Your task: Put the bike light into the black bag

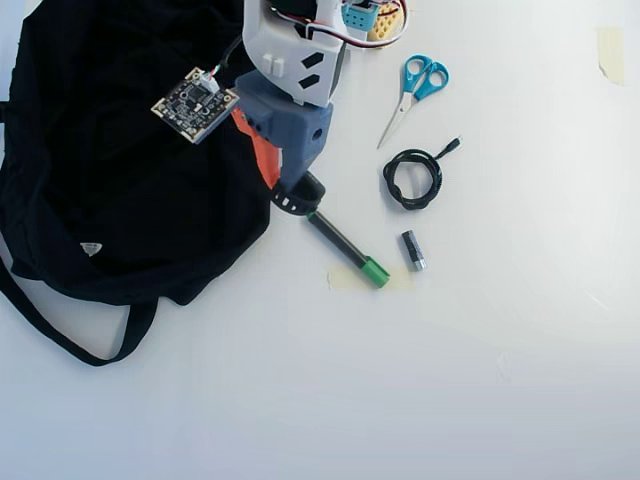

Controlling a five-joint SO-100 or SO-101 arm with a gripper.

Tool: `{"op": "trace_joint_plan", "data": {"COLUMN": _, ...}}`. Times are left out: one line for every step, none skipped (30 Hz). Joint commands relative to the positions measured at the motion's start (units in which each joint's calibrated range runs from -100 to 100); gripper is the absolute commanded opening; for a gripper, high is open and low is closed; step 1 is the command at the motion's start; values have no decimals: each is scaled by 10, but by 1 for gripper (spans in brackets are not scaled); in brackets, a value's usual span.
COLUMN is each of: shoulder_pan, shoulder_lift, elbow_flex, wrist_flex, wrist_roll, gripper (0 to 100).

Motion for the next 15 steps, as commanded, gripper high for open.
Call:
{"op": "trace_joint_plan", "data": {"shoulder_pan": 63, "shoulder_lift": 0, "elbow_flex": -11, "wrist_flex": 9, "wrist_roll": -11, "gripper": 2}}
{"op": "trace_joint_plan", "data": {"shoulder_pan": 66, "shoulder_lift": 1, "elbow_flex": -9, "wrist_flex": 9, "wrist_roll": -11, "gripper": 2}}
{"op": "trace_joint_plan", "data": {"shoulder_pan": 80, "shoulder_lift": 5, "elbow_flex": 1, "wrist_flex": 7, "wrist_roll": -13, "gripper": 2}}
{"op": "trace_joint_plan", "data": {"shoulder_pan": 95, "shoulder_lift": 10, "elbow_flex": 9, "wrist_flex": 7, "wrist_roll": -16, "gripper": 2}}
{"op": "trace_joint_plan", "data": {"shoulder_pan": 110, "shoulder_lift": 15, "elbow_flex": 14, "wrist_flex": 7, "wrist_roll": -17, "gripper": 2}}
{"op": "trace_joint_plan", "data": {"shoulder_pan": 123, "shoulder_lift": 22, "elbow_flex": 17, "wrist_flex": 5, "wrist_roll": -17, "gripper": 2}}
{"op": "trace_joint_plan", "data": {"shoulder_pan": 136, "shoulder_lift": 28, "elbow_flex": 17, "wrist_flex": 3, "wrist_roll": -17, "gripper": 2}}
{"op": "trace_joint_plan", "data": {"shoulder_pan": 163, "shoulder_lift": 37, "elbow_flex": 15, "wrist_flex": 1, "wrist_roll": -17, "gripper": 2}}
{"op": "trace_joint_plan", "data": {"shoulder_pan": 174, "shoulder_lift": 39, "elbow_flex": 16, "wrist_flex": -4, "wrist_roll": -17, "gripper": 2}}
{"op": "trace_joint_plan", "data": {"shoulder_pan": 184, "shoulder_lift": 41, "elbow_flex": 17, "wrist_flex": -10, "wrist_roll": -17, "gripper": 2}}
{"op": "trace_joint_plan", "data": {"shoulder_pan": 194, "shoulder_lift": 42, "elbow_flex": 17, "wrist_flex": -18, "wrist_roll": -16, "gripper": 2}}
{"op": "trace_joint_plan", "data": {"shoulder_pan": 203, "shoulder_lift": 42, "elbow_flex": 17, "wrist_flex": -27, "wrist_roll": -13, "gripper": 2}}
{"op": "trace_joint_plan", "data": {"shoulder_pan": 211, "shoulder_lift": 42, "elbow_flex": 17, "wrist_flex": -35, "wrist_roll": -13, "gripper": 2}}
{"op": "trace_joint_plan", "data": {"shoulder_pan": 220, "shoulder_lift": 42, "elbow_flex": 17, "wrist_flex": -44, "wrist_roll": -12, "gripper": 2}}
{"op": "trace_joint_plan", "data": {"shoulder_pan": 236, "shoulder_lift": 42, "elbow_flex": 17, "wrist_flex": -57, "wrist_roll": -12, "gripper": 2}}
